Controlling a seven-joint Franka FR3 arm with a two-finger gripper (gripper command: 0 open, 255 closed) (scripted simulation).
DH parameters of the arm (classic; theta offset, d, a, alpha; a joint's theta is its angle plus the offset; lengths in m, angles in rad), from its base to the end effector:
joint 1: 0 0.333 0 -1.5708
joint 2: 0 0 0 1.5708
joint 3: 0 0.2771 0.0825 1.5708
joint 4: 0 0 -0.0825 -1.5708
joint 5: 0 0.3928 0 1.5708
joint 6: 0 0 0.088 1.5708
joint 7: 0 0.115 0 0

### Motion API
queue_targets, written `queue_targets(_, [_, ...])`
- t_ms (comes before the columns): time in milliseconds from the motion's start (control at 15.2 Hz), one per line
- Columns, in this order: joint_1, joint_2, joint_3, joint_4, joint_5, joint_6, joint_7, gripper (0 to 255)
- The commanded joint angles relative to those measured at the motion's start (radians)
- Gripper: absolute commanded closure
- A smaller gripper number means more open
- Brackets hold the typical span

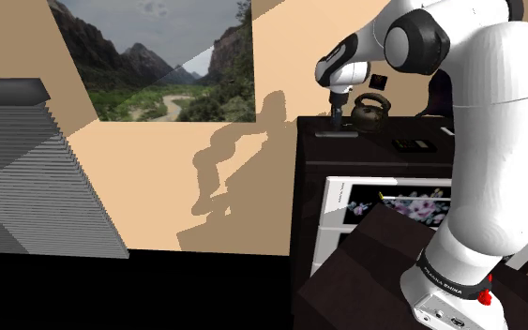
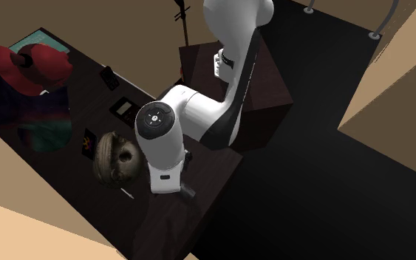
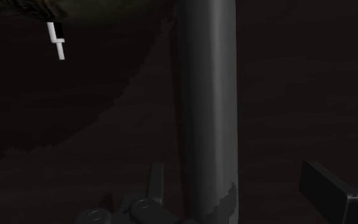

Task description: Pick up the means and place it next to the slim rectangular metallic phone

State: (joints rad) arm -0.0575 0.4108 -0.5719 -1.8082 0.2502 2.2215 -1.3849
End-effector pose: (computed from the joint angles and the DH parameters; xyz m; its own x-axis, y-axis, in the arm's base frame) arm 0.5344 -0.3539 0.3056 0.7918 0.6107 0.0062 0.6085 -0.7897 0.0780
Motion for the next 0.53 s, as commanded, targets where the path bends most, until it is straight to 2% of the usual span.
queue_targets(0, [-0.014,0.026,0.011,0.011,0.019,0.014,-0.021,0])
queue_targets(462, [-0.030,0.073,0.031,0.000,0.050,0.067,-0.041,0])
